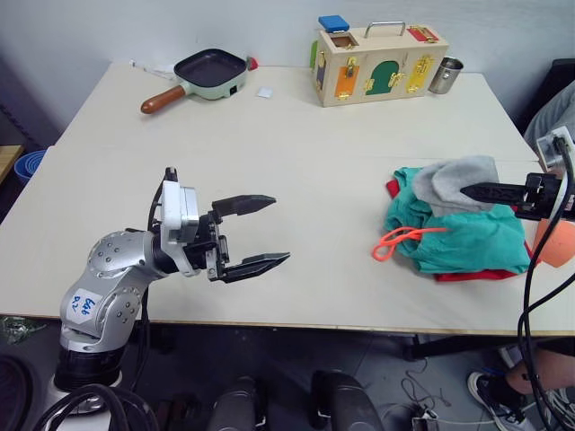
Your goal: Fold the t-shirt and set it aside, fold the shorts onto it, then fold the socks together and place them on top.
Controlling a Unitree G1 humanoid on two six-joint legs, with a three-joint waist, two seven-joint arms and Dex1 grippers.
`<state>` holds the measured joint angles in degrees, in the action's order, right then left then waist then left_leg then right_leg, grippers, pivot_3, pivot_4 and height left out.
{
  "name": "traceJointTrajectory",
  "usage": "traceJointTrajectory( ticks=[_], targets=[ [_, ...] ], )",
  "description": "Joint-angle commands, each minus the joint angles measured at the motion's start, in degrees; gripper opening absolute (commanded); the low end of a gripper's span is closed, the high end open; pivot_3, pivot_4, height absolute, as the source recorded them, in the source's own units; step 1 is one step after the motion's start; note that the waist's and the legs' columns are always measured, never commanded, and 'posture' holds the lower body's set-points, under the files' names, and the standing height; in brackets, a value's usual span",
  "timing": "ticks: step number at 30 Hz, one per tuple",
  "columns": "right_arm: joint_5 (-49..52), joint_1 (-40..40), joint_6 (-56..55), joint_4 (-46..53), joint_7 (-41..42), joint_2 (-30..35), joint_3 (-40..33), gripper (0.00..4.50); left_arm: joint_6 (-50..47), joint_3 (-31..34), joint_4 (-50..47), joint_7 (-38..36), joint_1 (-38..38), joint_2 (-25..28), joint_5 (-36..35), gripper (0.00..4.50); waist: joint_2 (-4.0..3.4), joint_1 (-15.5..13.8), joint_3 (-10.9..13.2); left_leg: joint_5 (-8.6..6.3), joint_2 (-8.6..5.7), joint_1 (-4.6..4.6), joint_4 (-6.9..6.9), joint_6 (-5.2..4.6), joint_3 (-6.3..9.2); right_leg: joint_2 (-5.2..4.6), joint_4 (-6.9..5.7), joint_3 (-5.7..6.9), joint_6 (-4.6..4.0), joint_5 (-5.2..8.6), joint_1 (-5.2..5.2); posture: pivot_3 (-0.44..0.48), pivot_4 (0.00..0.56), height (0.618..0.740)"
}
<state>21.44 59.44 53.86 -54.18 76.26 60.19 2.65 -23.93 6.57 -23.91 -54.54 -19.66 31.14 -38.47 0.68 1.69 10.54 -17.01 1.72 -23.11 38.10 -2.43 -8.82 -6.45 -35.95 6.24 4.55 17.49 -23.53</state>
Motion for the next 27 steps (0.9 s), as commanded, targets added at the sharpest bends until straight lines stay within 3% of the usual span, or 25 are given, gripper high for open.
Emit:
traceJointTrajectory(
  ticks=[1, 5, 12, 19, 23, 25, 27],
  targets=[
    [-6.21, 3.76, -6.71, -7.98, -0.75, -0.37, 1.51, 0.00, 0.27, 0.18, -0.69, 0.83, -1.41, -0.51, -1.63, 4.48, -0.02, -0.08, 0.01, 0.00, -0.01, -0.02, 0.00, 0.00, -0.02, 0.00, -0.02, -0.02, 0.00, 0.00, -0.04, 0.000, 0.150, 0.740],
    [-10.00, 5.84, -12.05, -15.44, -7.12, -1.05, -0.28, 0.00, -0.64, 0.20, -0.15, 1.32, -2.51, -0.39, -2.00, 4.48, -0.02, -0.21, 0.01, 0.01, -0.01, -0.05, 0.00, 0.00, -0.02, 0.00, -0.01, -0.01, 0.00, 0.00, -0.04, 0.000, 0.150, 0.740],
    [-11.91, 5.18, -17.18, -19.56, -18.77, -2.39, -5.23, 0.00, -1.26, 0.30, 0.84, 0.74, -3.32, 0.27, -1.89, 4.48, -0.03, -0.17, 0.01, 0.02, -0.02, -0.06, 0.03, 0.01, -0.02, 0.00, -0.02, -0.01, 0.00, 0.00, -0.03, 0.000, 0.150, 0.740],
    [-13.84, 4.94, -17.82, -18.93, -17.81, -1.37, -6.68, 2.32, -1.55, 0.13, 1.86, -0.29, -3.63, 1.44, -1.99, 4.50, -0.06, -0.13, 0.02, 0.05, 0.00, -0.06, 0.02, 0.04, -0.02, 0.05, -0.03, -0.03, 0.00, 0.00, -0.03, 0.000, 0.150, 0.740],
    [-16.75, 0.67, -28.37, -14.43, -7.95, 5.86, -4.71, 3.80, 0.33, 1.12, 4.50, -1.37, -3.04, 4.27, 1.48, 4.50, -0.30, -0.72, 0.13, 0.05, -0.01, -0.07, 0.03, 0.04, 0.01, 0.04, -0.03, 0.00, 0.00, 0.00, -0.04, 0.000, 0.150, 0.740],
    [-16.39, -2.77, -38.05, -11.62, -6.88, 7.45, -6.39, 4.36, 1.57, 1.41, 5.40, -1.76, -2.30, 5.90, 3.16, 4.50, -0.51, -1.14, 0.14, 0.05, -0.05, -0.08, 0.01, 0.03, -0.02, 0.04, 0.00, -0.01, 0.01, 0.00, -0.06, 0.000, 0.150, 0.740],
    [-13.59, -5.40, -43.76, -8.89, -5.19, 7.85, -9.98, 4.45, 1.71, 2.96, 6.32, -2.58, -1.27, 7.86, 3.05, 4.50, -0.51, -0.92, 0.14, 0.02, -0.03, -0.04, 0.00, 0.05, -0.10, 0.08, 0.00, -0.06, 0.01, 0.00, -0.05, 0.000, 0.150, 0.740]
  ],
)
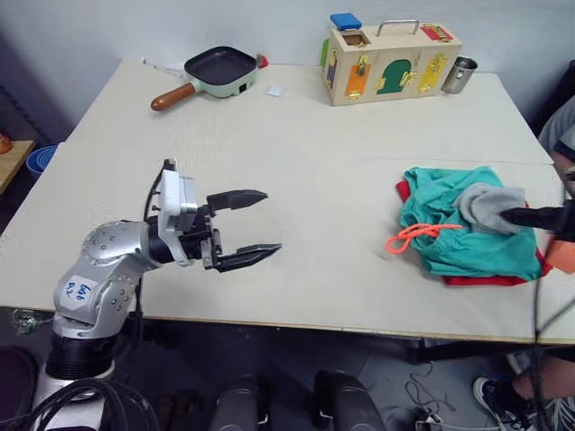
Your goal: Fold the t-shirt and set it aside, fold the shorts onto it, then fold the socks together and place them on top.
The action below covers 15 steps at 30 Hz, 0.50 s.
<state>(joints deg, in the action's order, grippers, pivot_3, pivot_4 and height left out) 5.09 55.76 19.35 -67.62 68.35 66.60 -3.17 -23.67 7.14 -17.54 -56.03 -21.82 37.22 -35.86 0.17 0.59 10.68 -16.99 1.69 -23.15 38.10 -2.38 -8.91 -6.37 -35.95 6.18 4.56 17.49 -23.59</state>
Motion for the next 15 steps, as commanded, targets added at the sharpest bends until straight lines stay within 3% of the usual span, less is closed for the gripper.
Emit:
traceJointTrajectory(
  ticks=[1, 5, 7, 12, 15],
  targets=[
    [4.02, -3.24, -12.16, 6.16, 4.50, 1.54, -5.64, 4.45, 1.57, 3.46, 0.40, -1.35, 1.67, 2.94, 0.65, 4.50, 0.01, 0.60, 0.00, 0.00, 0.03, 0.01, 0.01, 0.00, -0.04, 0.03, -0.01, -0.04, 0.00, 0.00, 0.00, 0.000, 0.150, 0.740],
    [9.73, -10.66, -26.49, 15.64, 10.84, -1.54, -11.19, 4.45, 4.58, 5.66, 3.34, -1.53, 5.83, 7.93, 5.76, 4.50, -0.01, 1.49, 0.00, 0.05, 0.14, 0.22, -0.04, 0.09, -0.20, 0.10, -0.08, -0.16, 0.01, -0.01, 0.03, 0.000, 0.150, 0.740],
    [14.07, -14.51, -24.98, 22.63, 12.49, -4.92, -13.41, 4.45, 6.94, 6.13, 4.93, -1.22, 7.50, 9.11, 8.09, 4.50, 0.00, 1.70, 0.01, 0.08, 0.23, 0.41, -0.11, 0.17, -0.30, 0.17, -0.11, -0.22, 0.01, -0.01, 0.08, 0.000, 0.150, 0.740],
    [19.90, -28.23, -26.45, 49.34, 10.94, -18.16, -10.46, 4.45, 13.12, 5.99, 8.88, -1.72, 12.25, 10.10, 13.25, 4.50, 0.00, 1.07, 0.00, 0.06, 0.30, 0.63, -0.13, 0.22, -0.30, 0.12, -0.20, -0.31, 0.01, 0.00, 0.23, 0.000, 0.150, 0.740],
    [20.22, -32.79, -27.03, 57.75, 8.45, -25.86, -6.80, 4.45, 17.04, 6.26, 11.34, -4.10, 15.39, 11.37, 15.14, 4.50, 0.00, 1.02, 0.00, 0.04, 0.26, 0.61, -0.15, 0.24, -0.29, 0.04, -0.38, -0.30, -0.05, 0.03, 0.13, 0.000, 0.150, 0.740]
  ],
)
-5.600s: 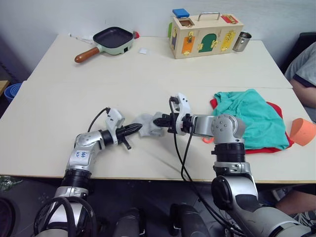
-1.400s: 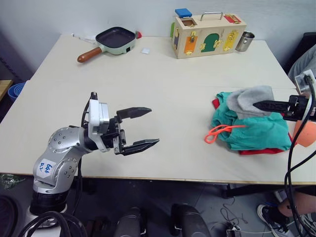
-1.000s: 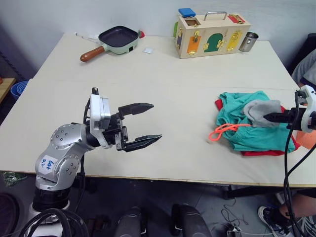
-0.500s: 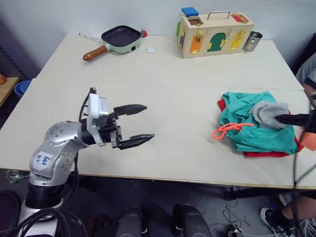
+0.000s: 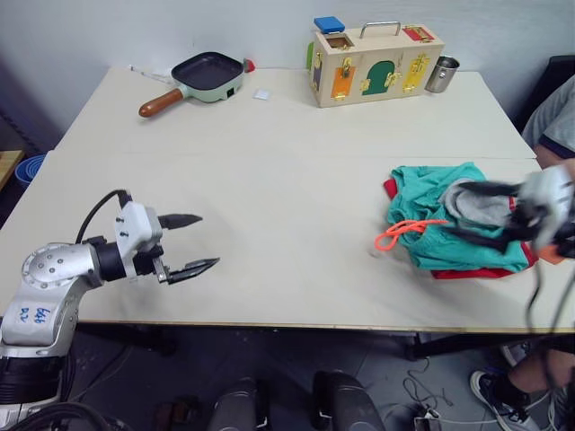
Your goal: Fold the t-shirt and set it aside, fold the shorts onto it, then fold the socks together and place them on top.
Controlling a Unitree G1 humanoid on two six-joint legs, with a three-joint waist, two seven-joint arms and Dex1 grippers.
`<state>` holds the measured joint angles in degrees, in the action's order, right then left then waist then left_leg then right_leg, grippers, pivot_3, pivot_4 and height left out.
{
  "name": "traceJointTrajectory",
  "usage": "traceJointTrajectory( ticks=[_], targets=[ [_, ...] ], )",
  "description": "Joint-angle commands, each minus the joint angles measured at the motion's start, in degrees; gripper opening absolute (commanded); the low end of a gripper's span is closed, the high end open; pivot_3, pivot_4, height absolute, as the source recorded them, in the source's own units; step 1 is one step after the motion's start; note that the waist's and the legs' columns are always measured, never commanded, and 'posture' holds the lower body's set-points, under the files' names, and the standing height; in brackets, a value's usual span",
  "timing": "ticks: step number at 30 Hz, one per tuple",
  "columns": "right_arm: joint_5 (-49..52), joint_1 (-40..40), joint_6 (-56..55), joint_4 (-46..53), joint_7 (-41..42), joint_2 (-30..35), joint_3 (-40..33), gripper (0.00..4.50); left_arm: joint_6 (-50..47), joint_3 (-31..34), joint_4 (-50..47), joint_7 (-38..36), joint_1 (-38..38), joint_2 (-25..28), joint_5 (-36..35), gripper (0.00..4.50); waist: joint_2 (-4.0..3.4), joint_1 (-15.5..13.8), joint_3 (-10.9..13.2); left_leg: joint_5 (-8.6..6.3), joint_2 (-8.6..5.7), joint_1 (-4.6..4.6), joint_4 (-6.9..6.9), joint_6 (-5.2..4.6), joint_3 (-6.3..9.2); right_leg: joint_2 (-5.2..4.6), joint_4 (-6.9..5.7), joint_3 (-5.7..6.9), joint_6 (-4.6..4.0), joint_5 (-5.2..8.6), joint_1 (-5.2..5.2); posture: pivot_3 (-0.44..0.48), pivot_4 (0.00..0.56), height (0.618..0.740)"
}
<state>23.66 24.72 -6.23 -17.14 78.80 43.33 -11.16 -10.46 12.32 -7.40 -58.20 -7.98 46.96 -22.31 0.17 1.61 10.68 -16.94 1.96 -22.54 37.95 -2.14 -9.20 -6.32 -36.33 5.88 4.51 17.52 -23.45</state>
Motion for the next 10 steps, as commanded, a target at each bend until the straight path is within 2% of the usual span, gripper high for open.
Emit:
traceJointTrajectory(
  ticks=[1, 5, 10],
  targets=[
    [0.97, -2.49, -2.77, 8.06, -2.31, -4.00, 2.02, 4.45, 4.25, 1.21, 1.51, -2.16, 2.04, 1.90, 1.79, 4.50, -0.01, -0.05, 0.01, 0.00, -0.05, -0.01, 0.00, -0.01, 0.00, -0.05, -0.09, 0.00, -0.03, 0.02, -0.06, 0.000, 0.150, 0.740],
    [-3.34, -5.16, -9.48, 6.92, -2.65, -7.72, 6.53, 4.45, 6.91, 2.24, 3.88, -1.86, 3.32, 2.25, 3.13, 4.50, 0.06, -0.58, -0.03, -0.14, -0.27, -0.01, 0.04, -0.25, 0.09, -0.31, -0.11, 0.08, -0.06, 0.03, 0.04, 0.000, 0.150, 0.740],
    [-5.09, -7.60, -11.62, 6.72, -7.76, -9.15, 6.14, 4.45, 9.11, 4.50, 1.96, -0.50, 7.21, 1.74, 3.58, 4.50, 0.15, -0.27, -0.08, -0.24, -0.26, 0.02, 0.03, -0.24, 0.13, -0.33, -0.12, 0.07, -0.07, 0.03, 0.02, 0.000, 0.150, 0.740]
  ],
)
